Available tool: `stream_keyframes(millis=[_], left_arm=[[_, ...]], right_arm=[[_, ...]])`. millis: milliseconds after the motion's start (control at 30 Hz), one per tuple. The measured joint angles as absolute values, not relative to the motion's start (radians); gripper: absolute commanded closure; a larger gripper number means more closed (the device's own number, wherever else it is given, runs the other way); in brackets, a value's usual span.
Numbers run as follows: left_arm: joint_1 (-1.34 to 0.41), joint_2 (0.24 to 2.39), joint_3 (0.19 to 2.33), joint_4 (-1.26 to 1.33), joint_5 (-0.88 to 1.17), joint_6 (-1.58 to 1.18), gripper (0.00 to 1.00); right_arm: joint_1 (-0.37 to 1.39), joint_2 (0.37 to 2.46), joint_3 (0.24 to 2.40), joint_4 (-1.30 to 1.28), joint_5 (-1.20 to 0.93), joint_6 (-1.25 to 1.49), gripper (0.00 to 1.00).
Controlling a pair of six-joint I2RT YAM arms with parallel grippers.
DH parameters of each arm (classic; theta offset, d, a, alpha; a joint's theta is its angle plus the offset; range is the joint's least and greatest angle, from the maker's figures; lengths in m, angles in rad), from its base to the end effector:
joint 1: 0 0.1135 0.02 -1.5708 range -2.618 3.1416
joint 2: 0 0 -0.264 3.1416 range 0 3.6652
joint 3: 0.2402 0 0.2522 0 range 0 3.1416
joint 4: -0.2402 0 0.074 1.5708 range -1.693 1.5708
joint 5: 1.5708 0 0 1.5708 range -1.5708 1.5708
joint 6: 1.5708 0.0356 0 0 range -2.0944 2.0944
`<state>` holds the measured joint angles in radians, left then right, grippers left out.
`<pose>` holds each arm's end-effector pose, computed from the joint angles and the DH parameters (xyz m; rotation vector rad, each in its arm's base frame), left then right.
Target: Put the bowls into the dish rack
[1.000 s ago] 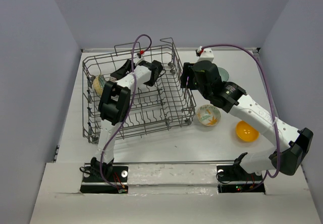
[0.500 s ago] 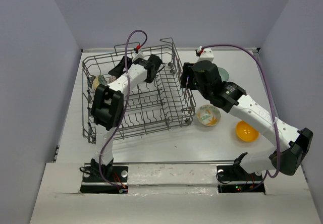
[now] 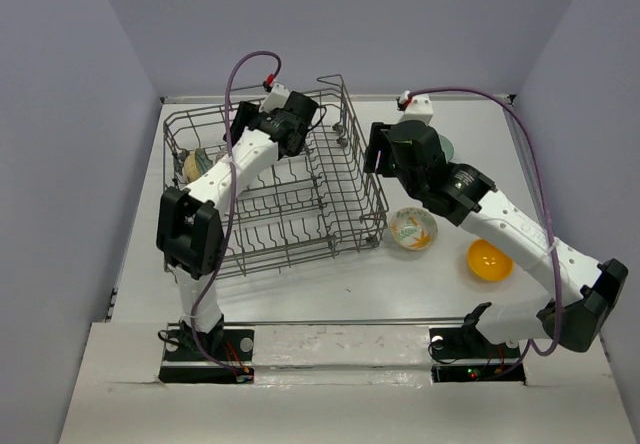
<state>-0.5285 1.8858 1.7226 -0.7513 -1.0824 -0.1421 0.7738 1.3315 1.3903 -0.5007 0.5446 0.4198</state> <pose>0.3687 -0.1789 0.3120 -0.0179 2.0745 0.9259 0.2224 0.1915 0.3996 -0.0039 1.9529 0.2401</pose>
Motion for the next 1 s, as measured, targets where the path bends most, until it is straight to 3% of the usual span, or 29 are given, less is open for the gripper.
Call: stream_keyframes(millis=[467,700,1000], left_arm=[[-0.620,1.487,1.587,-0.546,-0.758,-0.142,0.27],[-0.627,1.397,1.481,-0.489,-0.657,-0.139,0.27],[-0.627,1.336,1.406,-0.441,-0.610,-0.139,0.27]], right_arm=[[0.719,1.029,1.257,-0.648,0.813,0.528,0.31],[0.503,1.055,1.033,-0.718,0.690,0.603,0.32],[0.493,1.061,0.856,-0.720,0.514,0.686,0.37]])
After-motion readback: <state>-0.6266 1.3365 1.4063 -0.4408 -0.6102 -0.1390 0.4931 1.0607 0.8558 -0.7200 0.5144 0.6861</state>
